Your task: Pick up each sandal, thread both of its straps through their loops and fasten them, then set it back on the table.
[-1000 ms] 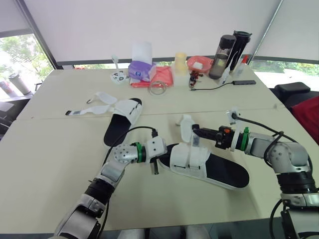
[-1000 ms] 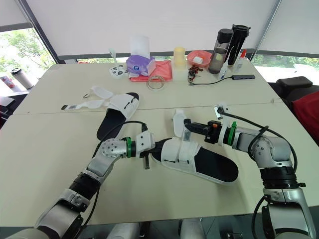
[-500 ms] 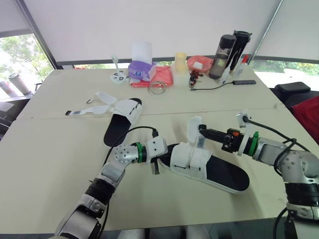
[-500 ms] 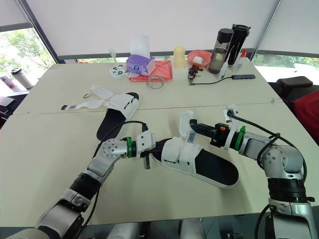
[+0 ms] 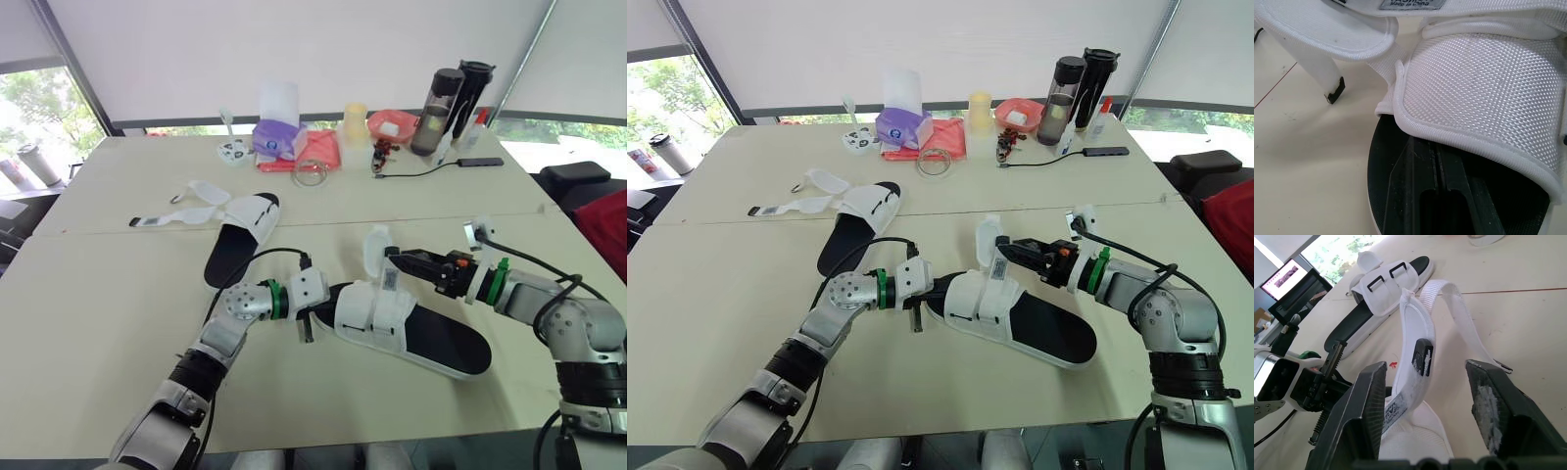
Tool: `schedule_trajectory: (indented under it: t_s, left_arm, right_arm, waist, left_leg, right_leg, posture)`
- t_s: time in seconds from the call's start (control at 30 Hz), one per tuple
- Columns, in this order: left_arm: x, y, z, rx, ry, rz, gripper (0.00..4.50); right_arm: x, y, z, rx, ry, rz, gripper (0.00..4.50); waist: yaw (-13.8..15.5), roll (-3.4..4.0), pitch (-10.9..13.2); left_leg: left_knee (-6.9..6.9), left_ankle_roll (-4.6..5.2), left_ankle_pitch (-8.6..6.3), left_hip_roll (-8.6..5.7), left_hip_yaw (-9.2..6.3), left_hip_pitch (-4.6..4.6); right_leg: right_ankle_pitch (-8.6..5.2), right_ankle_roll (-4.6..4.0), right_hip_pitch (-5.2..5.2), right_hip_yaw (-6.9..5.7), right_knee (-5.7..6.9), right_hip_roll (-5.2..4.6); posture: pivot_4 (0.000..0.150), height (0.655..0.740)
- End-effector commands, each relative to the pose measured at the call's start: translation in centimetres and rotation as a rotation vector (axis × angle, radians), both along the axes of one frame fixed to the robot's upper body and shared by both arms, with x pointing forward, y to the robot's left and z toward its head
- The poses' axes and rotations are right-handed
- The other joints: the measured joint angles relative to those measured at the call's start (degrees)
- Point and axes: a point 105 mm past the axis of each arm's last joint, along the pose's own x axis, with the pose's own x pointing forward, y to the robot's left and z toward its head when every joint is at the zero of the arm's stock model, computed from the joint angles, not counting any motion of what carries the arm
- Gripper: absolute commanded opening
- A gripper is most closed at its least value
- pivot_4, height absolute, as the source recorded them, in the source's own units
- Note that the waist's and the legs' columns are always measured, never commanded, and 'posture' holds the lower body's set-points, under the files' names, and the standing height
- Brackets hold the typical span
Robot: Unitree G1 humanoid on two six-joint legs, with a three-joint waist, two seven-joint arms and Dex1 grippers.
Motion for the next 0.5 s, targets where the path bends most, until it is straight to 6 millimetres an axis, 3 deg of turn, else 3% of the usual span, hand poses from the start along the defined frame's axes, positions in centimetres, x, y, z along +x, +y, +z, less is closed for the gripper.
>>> schedule_trajectory:
  t_s: [0.03,0.07,0.17,0.3,0.5]
  left_arm:
    - [-0.23,0.13,-1.34,0.042,0.035,0.004,0.00]
    - [-0.25,0.17,-1.37,0.043,0.036,0.005,0.00]
    - [-0.30,0.20,-1.42,0.043,0.039,0.006,0.00]
    - [-0.34,0.17,-1.40,0.041,0.039,0.005,0.00]
    - [-0.31,0.21,-1.39,0.041,0.038,0.008,0.00]
  right_arm:
    - [0.00,0.51,1.82,0.025,-0.065,0.031,2.83]
    - [0.03,0.54,1.97,0.034,-0.067,0.031,2.83]
    - [0.13,0.57,2.06,0.042,-0.068,0.029,1.97]
    - [0.07,0.73,1.77,0.037,-0.061,0.033,0.02]
    - [-0.36,0.31,2.52,0.060,-0.087,0.037,0.02]
  waist:
    - [0.0,0.00,0.0]
    - [0.0,0.00,0.0]
    - [0.0,0.00,0.0]
    - [0.0,0.00,0.0]
    - [0.0,0.00,0.0]
  left_leg:
    - [0.00,0.00,0.00,0.00,0.00,0.00]
    - [0.00,0.00,0.00,0.00,0.00,0.00]
    - [0.00,0.00,0.00,0.00,-0.01,0.00]
    - [0.00,0.00,0.00,0.00,0.00,0.00]
    - [0.00,0.00,0.00,0.00,0.00,0.00]
  right_leg:
    - [0.00,0.00,0.00,0.00,0.00,0.00]
    - [0.00,0.00,0.00,0.00,0.00,0.00]
    - [0.00,0.00,0.00,0.00,0.00,0.00]
    - [0.00,0.01,0.00,0.00,0.00,0.00]
    - [0.00,0.00,0.00,0.00,0.00,0.00]
  posture:
    - [0.150,0.7400]
    - [0.150,0.7400]
    - [0.150,0.7400]
    - [0.150,0.7400]
    - [0.150,0.7400]
